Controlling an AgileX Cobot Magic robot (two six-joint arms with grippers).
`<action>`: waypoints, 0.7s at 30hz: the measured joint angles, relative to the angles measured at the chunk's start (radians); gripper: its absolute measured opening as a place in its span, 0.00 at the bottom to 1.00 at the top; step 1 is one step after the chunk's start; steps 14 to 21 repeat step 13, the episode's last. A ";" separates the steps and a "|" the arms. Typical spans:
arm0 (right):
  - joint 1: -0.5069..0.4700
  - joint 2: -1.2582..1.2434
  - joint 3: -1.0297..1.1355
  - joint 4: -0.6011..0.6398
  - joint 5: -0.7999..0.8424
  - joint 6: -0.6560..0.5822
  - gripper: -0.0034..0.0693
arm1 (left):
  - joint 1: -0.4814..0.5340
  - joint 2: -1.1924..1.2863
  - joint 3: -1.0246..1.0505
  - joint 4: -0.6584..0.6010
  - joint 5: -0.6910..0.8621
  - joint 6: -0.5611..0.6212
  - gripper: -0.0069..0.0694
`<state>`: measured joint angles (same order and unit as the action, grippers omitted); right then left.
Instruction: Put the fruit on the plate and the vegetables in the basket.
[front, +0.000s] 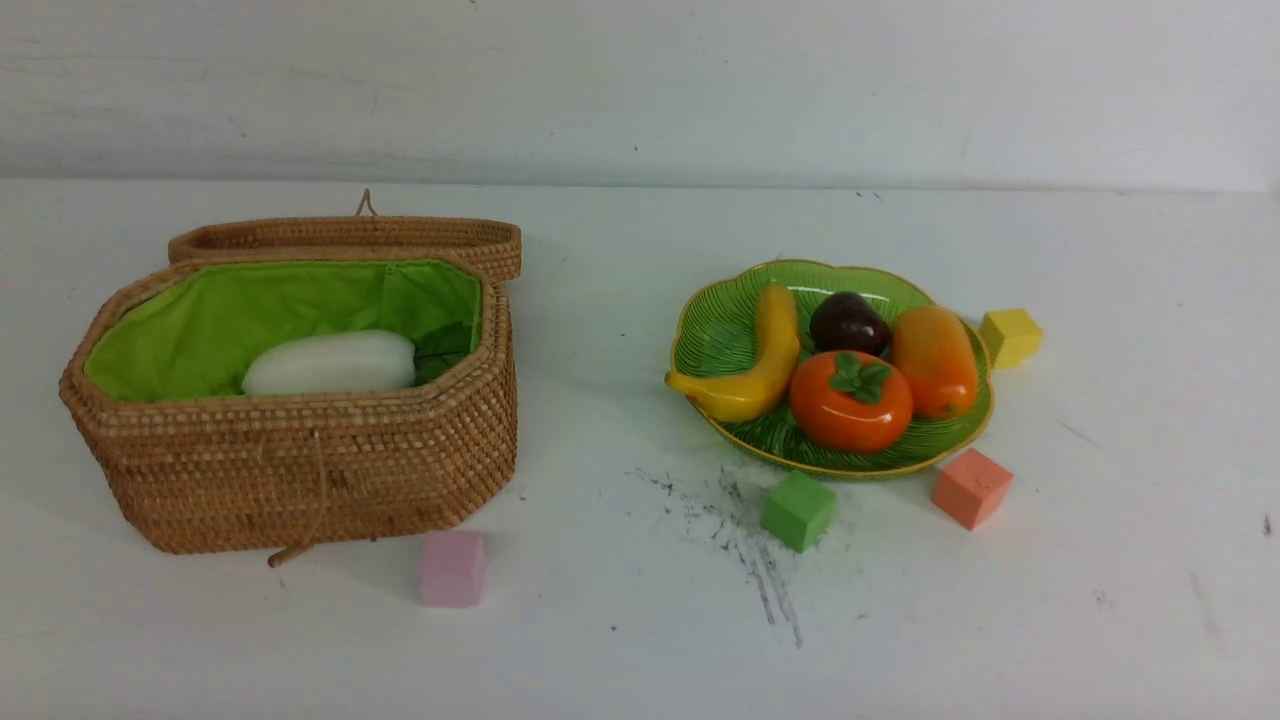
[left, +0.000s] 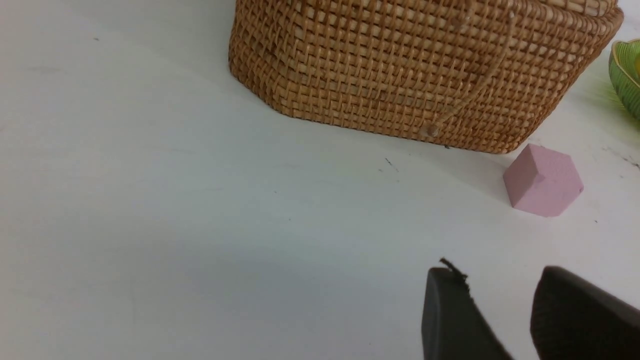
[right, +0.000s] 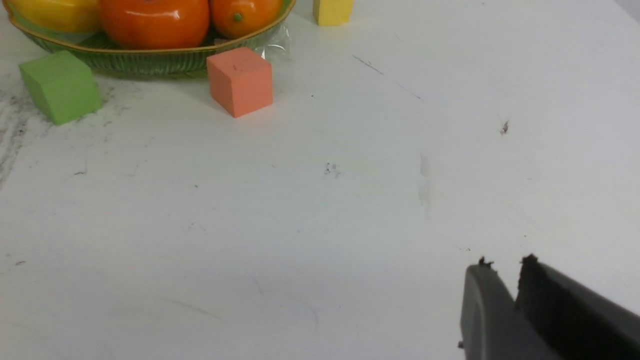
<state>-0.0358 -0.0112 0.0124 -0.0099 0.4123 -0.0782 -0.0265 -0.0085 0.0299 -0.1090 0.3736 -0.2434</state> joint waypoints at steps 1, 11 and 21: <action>0.000 0.000 0.000 0.000 0.000 0.000 0.20 | 0.000 0.000 0.000 0.000 0.000 0.000 0.40; 0.000 0.000 0.001 0.000 0.000 0.000 0.21 | 0.000 0.000 0.000 0.000 0.000 0.000 0.40; 0.000 0.000 0.001 0.000 0.000 0.000 0.22 | 0.000 0.000 0.000 0.000 0.000 0.000 0.40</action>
